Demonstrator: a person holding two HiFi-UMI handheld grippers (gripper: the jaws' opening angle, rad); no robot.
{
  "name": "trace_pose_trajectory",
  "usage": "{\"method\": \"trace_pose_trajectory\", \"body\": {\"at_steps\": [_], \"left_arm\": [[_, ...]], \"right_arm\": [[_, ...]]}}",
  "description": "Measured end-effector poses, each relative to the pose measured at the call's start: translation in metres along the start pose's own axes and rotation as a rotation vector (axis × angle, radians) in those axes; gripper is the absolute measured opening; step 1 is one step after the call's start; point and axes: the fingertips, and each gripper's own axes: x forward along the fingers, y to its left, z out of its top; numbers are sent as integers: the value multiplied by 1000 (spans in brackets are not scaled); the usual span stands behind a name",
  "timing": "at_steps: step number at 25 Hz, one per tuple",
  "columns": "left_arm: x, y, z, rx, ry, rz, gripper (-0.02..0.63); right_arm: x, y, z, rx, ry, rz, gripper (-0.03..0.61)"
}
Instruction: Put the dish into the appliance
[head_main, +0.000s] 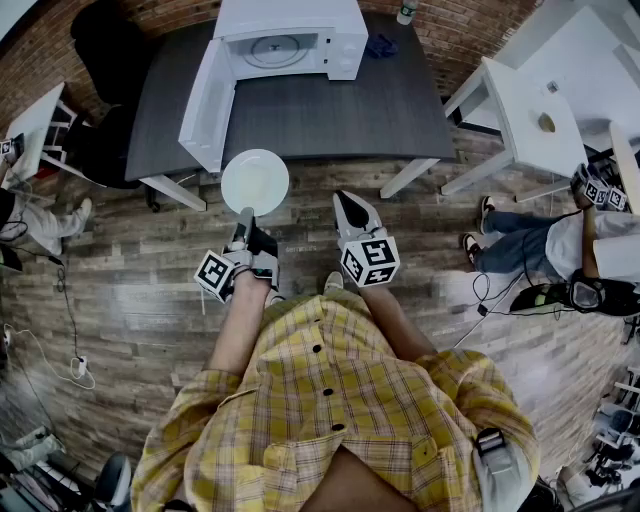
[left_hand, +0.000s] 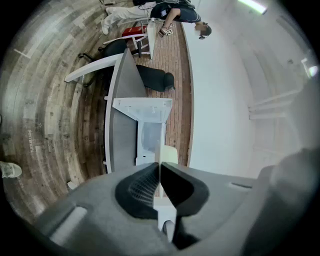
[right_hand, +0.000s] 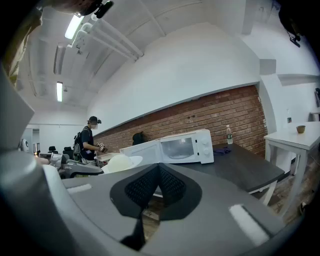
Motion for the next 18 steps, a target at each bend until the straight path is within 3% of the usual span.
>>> {"method": "trace_pose_trajectory", "body": {"at_steps": [18], "left_arm": [[9,-4,-19,6,-20,-7,12]], "right_arm": [[-2,-15,10,-8,-9,44,3]]}}
